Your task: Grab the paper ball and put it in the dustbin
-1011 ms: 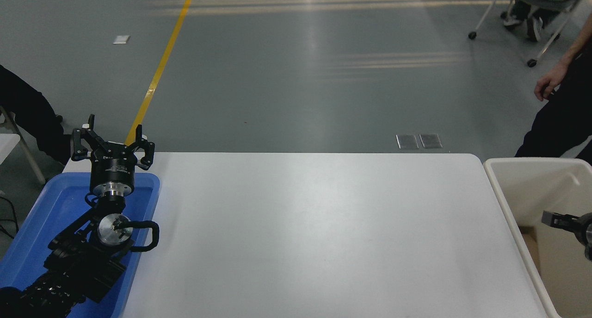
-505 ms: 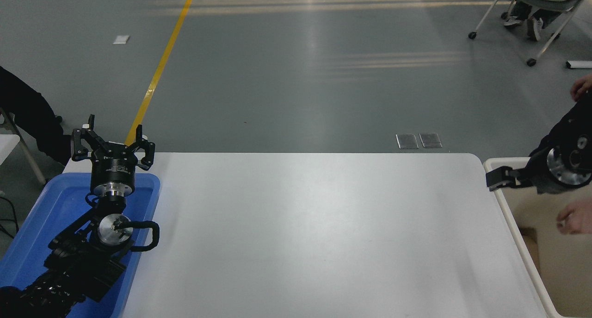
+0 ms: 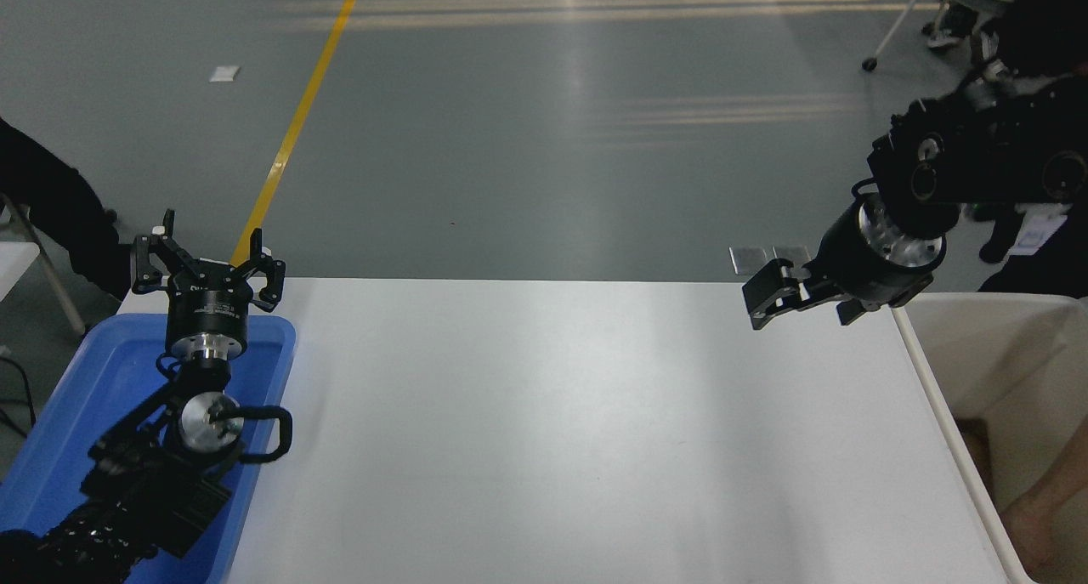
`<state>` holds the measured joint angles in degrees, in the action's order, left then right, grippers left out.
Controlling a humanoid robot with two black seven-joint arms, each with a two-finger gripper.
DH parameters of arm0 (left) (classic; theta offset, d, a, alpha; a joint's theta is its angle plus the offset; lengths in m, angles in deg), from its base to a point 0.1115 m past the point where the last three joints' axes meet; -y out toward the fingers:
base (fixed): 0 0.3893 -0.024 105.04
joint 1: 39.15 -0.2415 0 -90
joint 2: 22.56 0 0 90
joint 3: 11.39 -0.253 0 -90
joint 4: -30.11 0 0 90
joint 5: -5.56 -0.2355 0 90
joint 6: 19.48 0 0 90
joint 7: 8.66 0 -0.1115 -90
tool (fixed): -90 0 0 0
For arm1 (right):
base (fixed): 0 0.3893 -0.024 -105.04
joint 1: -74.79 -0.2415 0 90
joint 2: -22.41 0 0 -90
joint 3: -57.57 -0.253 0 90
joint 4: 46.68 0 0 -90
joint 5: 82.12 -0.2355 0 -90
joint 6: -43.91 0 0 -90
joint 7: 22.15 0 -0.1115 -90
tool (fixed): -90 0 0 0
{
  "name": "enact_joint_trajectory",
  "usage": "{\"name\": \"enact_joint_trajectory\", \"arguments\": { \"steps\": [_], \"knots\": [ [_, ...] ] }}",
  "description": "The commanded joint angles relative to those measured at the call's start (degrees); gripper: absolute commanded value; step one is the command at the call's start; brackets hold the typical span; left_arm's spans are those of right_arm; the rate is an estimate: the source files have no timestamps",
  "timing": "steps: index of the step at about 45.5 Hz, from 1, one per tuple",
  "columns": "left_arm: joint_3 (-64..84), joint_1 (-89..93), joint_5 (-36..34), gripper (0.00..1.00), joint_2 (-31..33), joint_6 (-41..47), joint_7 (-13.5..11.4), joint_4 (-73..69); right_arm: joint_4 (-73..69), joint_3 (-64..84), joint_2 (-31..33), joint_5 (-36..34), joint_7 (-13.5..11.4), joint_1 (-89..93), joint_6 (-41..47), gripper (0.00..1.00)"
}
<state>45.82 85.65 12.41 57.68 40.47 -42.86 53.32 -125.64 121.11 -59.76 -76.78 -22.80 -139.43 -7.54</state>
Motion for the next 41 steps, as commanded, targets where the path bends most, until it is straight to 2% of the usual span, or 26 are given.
{"name": "enact_joint_trajectory", "arguments": {
  "steps": [1, 12, 41],
  "knots": [
    [0.0, 0.0, 0.0, 0.99, 0.0, 0.0, 0.0, 0.0, -1.6, 0.2, -4.8, -5.0, 0.0, -6.2, 4.5, 1.00],
    [0.0, 0.0, 0.0, 0.99, 0.0, 0.0, -0.1, 0.0, -4.8, 3.0, -4.4, -7.9, 0.0, -11.3, 4.8, 1.00],
    [0.0, 0.0, 0.1, 0.99, 0.0, 0.0, 0.0, 0.0, -6.0, 7.1, -3.9, -8.0, 0.1, -13.0, 4.3, 1.00]
  ]
}}
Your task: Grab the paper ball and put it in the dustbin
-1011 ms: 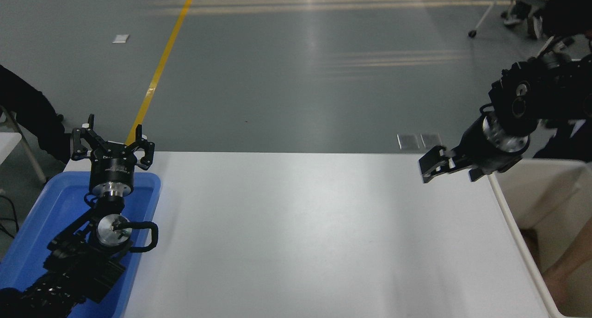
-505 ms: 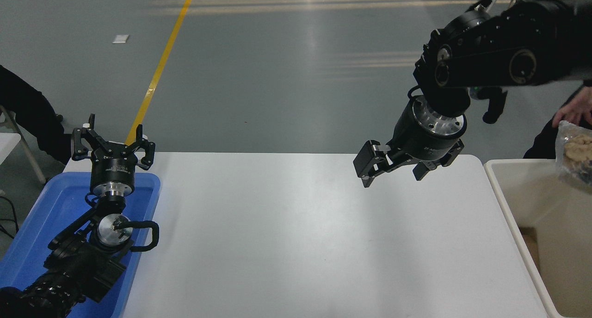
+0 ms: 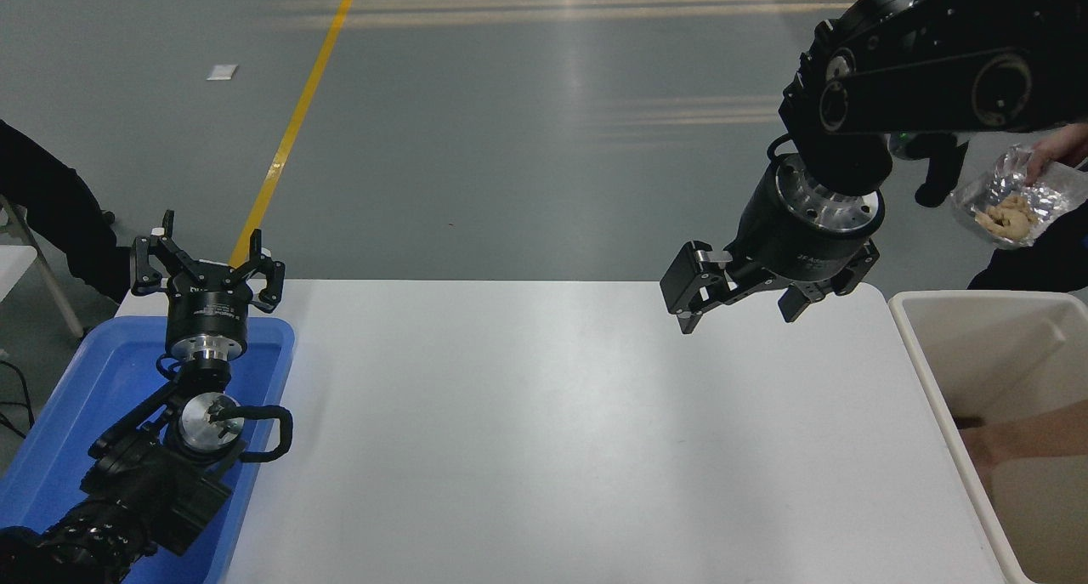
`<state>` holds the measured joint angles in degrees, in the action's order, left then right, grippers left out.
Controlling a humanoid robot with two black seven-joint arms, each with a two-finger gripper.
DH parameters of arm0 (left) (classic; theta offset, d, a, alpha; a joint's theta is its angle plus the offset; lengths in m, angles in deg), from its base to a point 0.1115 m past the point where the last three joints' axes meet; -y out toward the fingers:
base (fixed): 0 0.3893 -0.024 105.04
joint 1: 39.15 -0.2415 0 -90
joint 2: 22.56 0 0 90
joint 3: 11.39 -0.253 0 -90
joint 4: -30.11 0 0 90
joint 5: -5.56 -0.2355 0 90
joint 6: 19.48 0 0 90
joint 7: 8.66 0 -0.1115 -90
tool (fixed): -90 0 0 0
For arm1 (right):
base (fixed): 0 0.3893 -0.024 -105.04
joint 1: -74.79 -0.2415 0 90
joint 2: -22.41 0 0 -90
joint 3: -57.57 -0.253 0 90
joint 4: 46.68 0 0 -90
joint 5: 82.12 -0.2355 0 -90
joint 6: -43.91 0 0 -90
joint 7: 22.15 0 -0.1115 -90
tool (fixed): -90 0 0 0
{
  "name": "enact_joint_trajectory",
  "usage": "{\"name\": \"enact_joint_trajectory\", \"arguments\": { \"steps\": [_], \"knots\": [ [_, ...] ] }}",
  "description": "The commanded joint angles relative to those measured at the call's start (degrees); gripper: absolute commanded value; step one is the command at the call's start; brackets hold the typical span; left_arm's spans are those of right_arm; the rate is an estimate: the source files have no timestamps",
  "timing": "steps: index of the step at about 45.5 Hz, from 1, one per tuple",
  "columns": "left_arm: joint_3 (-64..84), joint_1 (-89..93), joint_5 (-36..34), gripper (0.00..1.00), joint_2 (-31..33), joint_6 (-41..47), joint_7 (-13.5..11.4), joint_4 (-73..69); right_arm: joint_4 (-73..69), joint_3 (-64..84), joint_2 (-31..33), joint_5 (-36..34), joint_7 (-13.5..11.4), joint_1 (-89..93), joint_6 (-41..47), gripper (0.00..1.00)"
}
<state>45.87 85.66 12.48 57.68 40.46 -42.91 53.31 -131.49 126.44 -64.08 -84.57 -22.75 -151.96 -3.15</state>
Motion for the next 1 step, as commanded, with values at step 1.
{"name": "enact_joint_trajectory", "arguments": {
  "steps": [1],
  "knots": [
    [-0.1, 0.0, -0.1, 0.99, 0.0, 0.0, 0.1, 0.0, -0.2, 1.9, 0.4, -0.2, 0.1, -0.4, 0.0, 1.00]
  ]
}}
